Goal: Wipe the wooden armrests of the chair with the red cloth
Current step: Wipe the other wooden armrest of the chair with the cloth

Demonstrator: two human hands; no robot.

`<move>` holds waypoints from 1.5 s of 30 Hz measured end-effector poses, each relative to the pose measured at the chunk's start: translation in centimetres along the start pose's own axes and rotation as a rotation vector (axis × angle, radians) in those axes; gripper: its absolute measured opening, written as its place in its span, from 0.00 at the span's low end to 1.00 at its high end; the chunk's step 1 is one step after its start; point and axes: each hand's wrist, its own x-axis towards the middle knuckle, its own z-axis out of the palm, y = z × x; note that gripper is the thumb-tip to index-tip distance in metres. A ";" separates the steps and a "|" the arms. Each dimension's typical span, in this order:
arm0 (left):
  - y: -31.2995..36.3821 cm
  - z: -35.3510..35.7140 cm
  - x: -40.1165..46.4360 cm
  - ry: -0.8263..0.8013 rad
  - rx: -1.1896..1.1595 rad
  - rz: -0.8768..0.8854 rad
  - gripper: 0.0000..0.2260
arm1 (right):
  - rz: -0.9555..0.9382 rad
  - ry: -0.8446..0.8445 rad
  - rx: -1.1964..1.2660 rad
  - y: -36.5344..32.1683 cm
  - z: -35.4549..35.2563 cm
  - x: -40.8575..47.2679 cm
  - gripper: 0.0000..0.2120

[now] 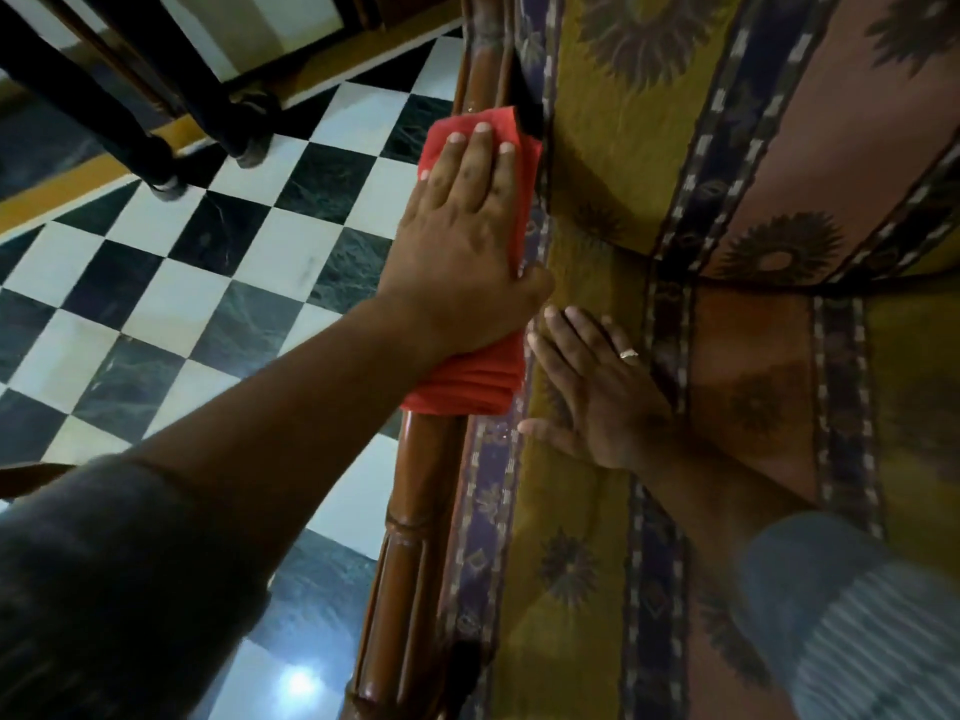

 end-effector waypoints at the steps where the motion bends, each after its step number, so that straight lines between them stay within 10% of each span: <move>1: -0.5 -0.5 1.4 0.008 0.003 -0.010 0.44 | 0.001 -0.001 -0.001 0.2 -0.1 0.4 0.47; 45: -1.2 -1.1 8.2 0.140 -0.057 -0.057 0.45 | -0.009 0.122 0.033 0.2 1.4 0.1 0.46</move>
